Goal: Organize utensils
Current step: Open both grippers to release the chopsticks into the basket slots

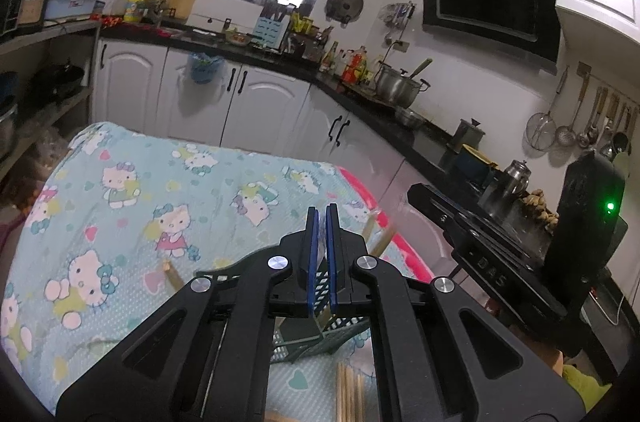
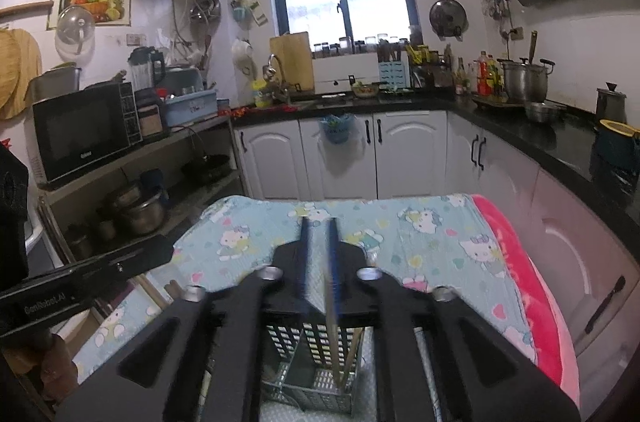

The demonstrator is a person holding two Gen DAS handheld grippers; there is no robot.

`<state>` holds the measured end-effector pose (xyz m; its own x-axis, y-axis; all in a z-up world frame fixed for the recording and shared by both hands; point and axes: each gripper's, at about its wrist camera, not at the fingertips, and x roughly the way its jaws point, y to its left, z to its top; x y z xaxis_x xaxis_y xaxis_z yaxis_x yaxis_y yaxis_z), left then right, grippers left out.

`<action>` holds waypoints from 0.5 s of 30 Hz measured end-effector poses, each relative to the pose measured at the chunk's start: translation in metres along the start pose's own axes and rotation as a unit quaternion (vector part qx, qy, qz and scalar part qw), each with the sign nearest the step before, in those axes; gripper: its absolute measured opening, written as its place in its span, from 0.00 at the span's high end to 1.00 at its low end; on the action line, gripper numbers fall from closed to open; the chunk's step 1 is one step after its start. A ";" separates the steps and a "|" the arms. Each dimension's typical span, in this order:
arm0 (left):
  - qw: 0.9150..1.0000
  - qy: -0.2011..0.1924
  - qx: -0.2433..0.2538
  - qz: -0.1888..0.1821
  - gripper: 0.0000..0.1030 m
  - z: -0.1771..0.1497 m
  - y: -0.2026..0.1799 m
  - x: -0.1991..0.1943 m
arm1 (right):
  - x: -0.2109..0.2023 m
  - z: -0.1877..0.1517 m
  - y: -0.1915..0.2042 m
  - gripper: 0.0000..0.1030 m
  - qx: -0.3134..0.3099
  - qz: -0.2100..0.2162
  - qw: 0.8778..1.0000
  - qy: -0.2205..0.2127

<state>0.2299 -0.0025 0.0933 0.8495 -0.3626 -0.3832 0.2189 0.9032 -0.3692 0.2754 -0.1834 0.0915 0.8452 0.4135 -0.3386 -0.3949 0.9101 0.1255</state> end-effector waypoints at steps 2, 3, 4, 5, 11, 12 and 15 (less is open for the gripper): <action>1.000 0.000 -0.005 0.006 0.82 -0.001 0.004 -0.002 | -0.003 -0.003 -0.001 0.61 0.003 -0.004 1.000 -0.004; 1.000 -0.002 -0.007 0.009 0.73 -0.002 0.006 -0.005 | -0.005 -0.005 0.000 0.61 0.002 -0.004 1.000 -0.004; 1.000 -0.004 -0.008 0.013 0.72 -0.002 0.007 -0.008 | -0.006 -0.006 -0.001 0.59 0.000 -0.004 1.000 -0.004; 1.000 -0.007 -0.010 0.013 0.71 -0.002 0.008 -0.011 | -0.008 -0.007 0.000 0.54 -0.001 -0.006 1.000 -0.004; 0.999 -0.030 -0.025 0.013 0.39 -0.001 0.014 -0.034 | -0.021 -0.016 -0.004 0.43 0.003 -0.009 1.000 0.001; 0.999 -0.032 -0.026 0.014 0.31 -0.001 0.015 -0.037 | -0.024 -0.018 -0.005 0.42 0.003 -0.012 1.000 0.001; 0.999 -0.041 -0.034 0.011 0.21 -0.001 0.018 -0.048 | -0.030 -0.021 -0.006 0.40 0.003 -0.013 1.000 0.004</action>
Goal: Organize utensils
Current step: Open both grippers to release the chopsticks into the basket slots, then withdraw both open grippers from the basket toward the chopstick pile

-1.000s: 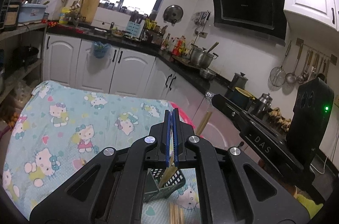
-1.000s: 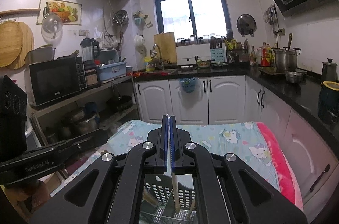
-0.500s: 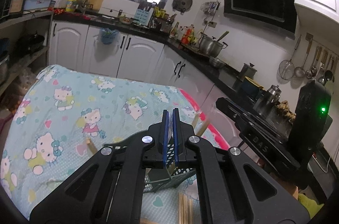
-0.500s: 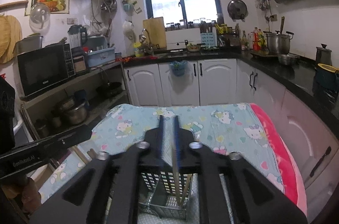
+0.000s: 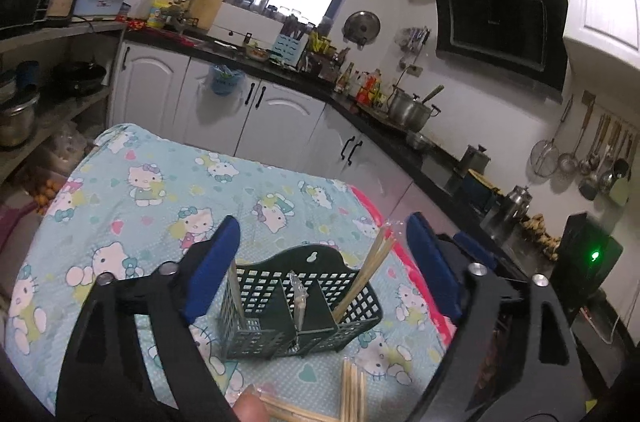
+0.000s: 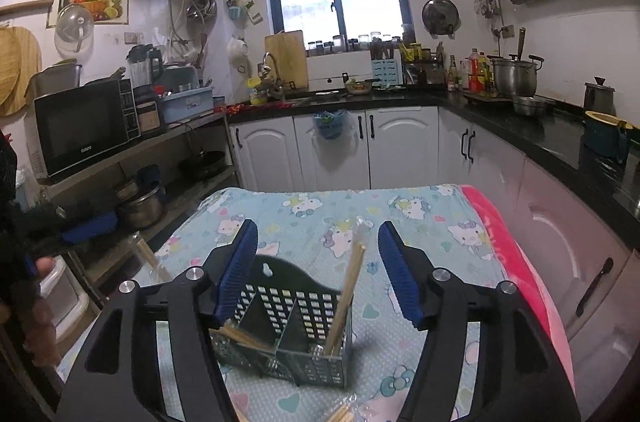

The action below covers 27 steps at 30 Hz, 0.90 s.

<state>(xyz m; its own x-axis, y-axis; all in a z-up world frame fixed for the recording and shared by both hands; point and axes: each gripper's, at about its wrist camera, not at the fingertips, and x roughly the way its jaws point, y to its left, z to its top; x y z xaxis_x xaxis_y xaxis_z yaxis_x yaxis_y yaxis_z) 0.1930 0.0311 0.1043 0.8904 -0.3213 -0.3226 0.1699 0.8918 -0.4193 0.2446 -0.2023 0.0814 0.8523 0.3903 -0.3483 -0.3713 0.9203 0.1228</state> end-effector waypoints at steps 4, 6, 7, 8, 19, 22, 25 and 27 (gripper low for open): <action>1.000 -0.007 -0.009 0.000 0.11 0.000 0.003 -0.013 | -0.007 -0.002 0.000 0.37 0.000 0.000 1.000 0.000; 1.000 -0.010 -0.012 0.001 0.10 -0.001 0.005 -0.019 | -0.012 -0.003 0.000 0.36 0.000 0.000 1.000 -0.001; 1.000 -0.009 -0.013 0.001 0.10 -0.001 0.005 -0.020 | -0.013 -0.003 0.000 0.35 0.000 0.002 1.000 -0.002; 1.000 -0.009 -0.014 0.001 0.10 -0.002 0.006 -0.022 | -0.017 -0.004 0.001 0.35 0.000 0.003 1.000 -0.004; 1.000 -0.008 -0.025 0.007 0.10 -0.014 0.013 -0.041 | -0.049 -0.011 0.005 0.31 -0.005 0.012 1.000 -0.011; 1.000 -0.006 -0.024 0.008 0.10 -0.018 0.014 -0.045 | -0.054 -0.013 0.007 0.31 -0.007 0.012 1.000 -0.010; 1.000 -0.005 -0.022 0.010 0.10 -0.022 0.015 -0.048 | -0.057 -0.016 0.008 0.31 -0.008 0.013 1.000 -0.008; 1.000 -0.003 -0.022 0.012 0.10 -0.025 0.015 -0.050 | -0.059 -0.018 0.008 0.31 -0.011 0.015 1.000 -0.005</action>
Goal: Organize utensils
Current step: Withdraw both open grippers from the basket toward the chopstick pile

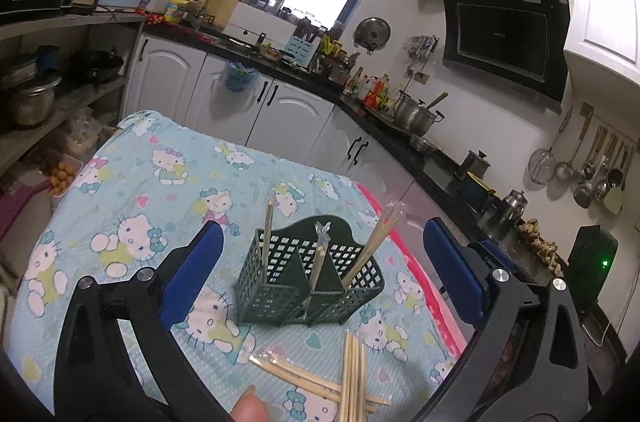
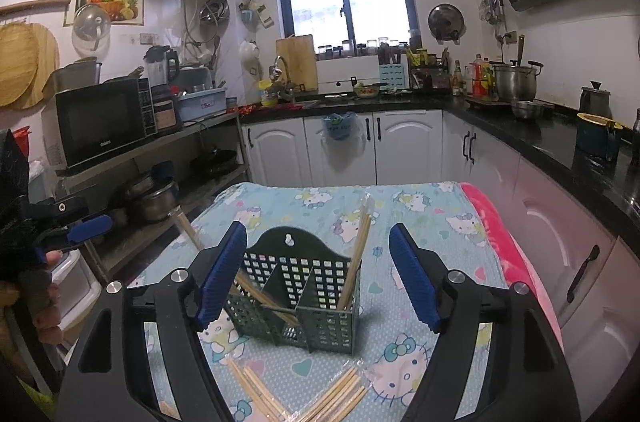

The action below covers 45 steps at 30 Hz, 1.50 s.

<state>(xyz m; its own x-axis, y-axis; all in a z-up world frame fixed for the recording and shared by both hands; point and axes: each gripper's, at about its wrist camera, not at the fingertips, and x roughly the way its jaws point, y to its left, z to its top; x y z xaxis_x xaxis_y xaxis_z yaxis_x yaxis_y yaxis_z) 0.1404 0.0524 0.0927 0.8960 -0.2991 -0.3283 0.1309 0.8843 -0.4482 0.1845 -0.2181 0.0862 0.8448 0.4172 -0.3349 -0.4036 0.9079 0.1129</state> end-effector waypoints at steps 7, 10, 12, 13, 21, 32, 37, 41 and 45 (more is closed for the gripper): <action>1.000 0.012 0.000 0.007 0.10 -0.012 0.003 -0.002 | -0.005 -0.008 0.003 0.31 -0.003 0.003 1.000 0.008; 1.000 0.016 0.000 0.010 0.10 -0.016 0.004 -0.003 | -0.007 -0.011 0.005 0.31 -0.005 0.002 1.000 0.010; 1.000 0.016 0.001 0.013 0.10 -0.018 0.004 -0.004 | -0.007 -0.013 0.006 0.31 -0.005 0.004 1.000 0.012; 1.000 0.017 0.002 0.015 0.10 -0.019 0.004 -0.004 | -0.008 -0.014 0.006 0.31 -0.006 0.005 1.000 0.014; 0.999 0.032 0.005 0.028 0.10 -0.032 0.010 -0.004 | -0.007 -0.028 0.013 0.31 -0.015 0.011 0.999 0.034; 0.997 0.061 0.028 0.047 0.10 -0.054 0.009 0.005 | -0.003 -0.048 0.015 0.31 -0.025 0.010 0.998 0.065; 0.995 0.076 0.040 0.050 0.10 -0.066 0.006 0.012 | 0.000 -0.059 0.015 0.31 -0.027 0.009 0.996 0.080; 0.993 0.090 0.047 0.052 0.10 -0.076 0.004 0.018 | 0.004 -0.066 0.014 0.31 -0.027 0.009 0.995 0.091; 0.992 0.104 0.049 0.051 0.10 -0.085 0.005 0.024 | 0.007 -0.073 0.010 0.31 -0.024 0.004 0.994 0.105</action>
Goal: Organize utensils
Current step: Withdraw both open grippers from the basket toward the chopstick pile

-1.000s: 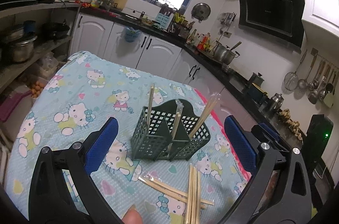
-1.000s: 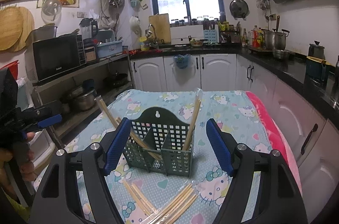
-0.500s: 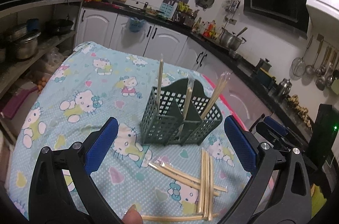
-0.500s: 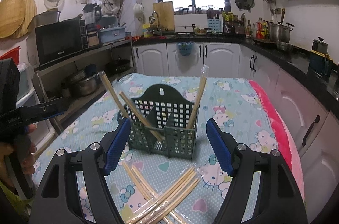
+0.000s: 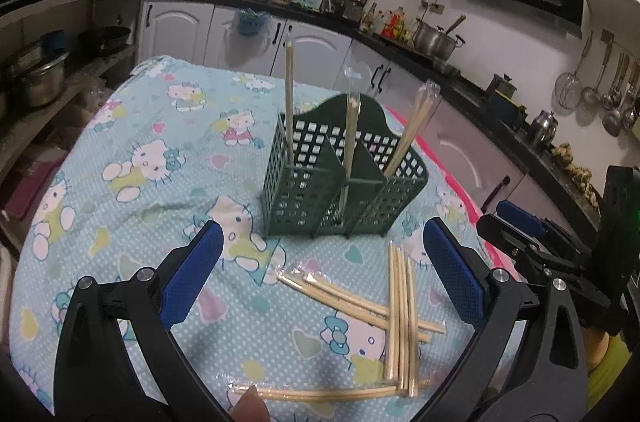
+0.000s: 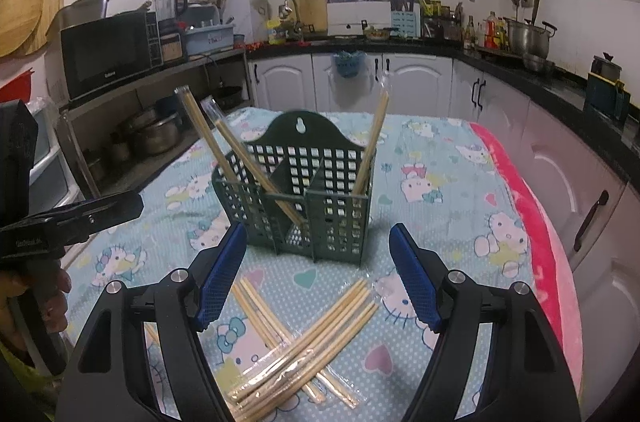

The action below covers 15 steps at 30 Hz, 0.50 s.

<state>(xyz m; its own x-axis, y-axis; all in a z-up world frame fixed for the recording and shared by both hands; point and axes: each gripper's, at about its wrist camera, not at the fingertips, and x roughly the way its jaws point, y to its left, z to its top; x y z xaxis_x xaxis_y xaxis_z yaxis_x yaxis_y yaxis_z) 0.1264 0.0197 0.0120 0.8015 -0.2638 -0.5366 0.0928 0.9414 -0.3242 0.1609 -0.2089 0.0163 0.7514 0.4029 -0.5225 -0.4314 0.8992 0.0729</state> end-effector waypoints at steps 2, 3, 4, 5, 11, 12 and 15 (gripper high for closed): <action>1.000 0.008 0.001 -0.002 0.10 -0.003 0.000 0.003 | 0.003 -0.004 -0.002 0.31 0.001 -0.004 1.000 0.008; 1.000 0.010 0.002 -0.004 0.10 -0.005 0.001 0.005 | 0.005 -0.005 -0.003 0.31 0.002 -0.005 1.000 0.012; 1.000 0.016 0.004 -0.003 0.10 -0.007 0.001 0.007 | 0.007 -0.007 -0.005 0.31 0.002 -0.009 1.000 0.017; 1.000 0.020 0.004 -0.001 0.10 -0.009 0.001 0.009 | 0.009 -0.009 -0.007 0.31 0.004 -0.013 1.000 0.022; 0.999 0.048 -0.002 0.001 0.11 -0.020 0.008 0.022 | 0.027 -0.026 -0.023 0.35 0.025 -0.027 0.997 0.067; 0.999 0.053 -0.004 0.002 0.14 -0.021 0.009 0.024 | 0.030 -0.029 -0.026 0.36 0.027 -0.028 0.997 0.074; 0.998 0.067 -0.012 0.002 0.21 -0.026 0.014 0.031 | 0.039 -0.038 -0.031 0.39 0.030 -0.033 0.995 0.093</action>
<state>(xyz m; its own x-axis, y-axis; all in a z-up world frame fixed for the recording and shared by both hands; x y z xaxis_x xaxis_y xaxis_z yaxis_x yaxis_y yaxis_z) 0.1371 0.0193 -0.0294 0.7152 -0.2883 -0.6367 0.0749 0.9373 -0.3403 0.1846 -0.2277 -0.0386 0.6696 0.3091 -0.6754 -0.3489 0.9336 0.0813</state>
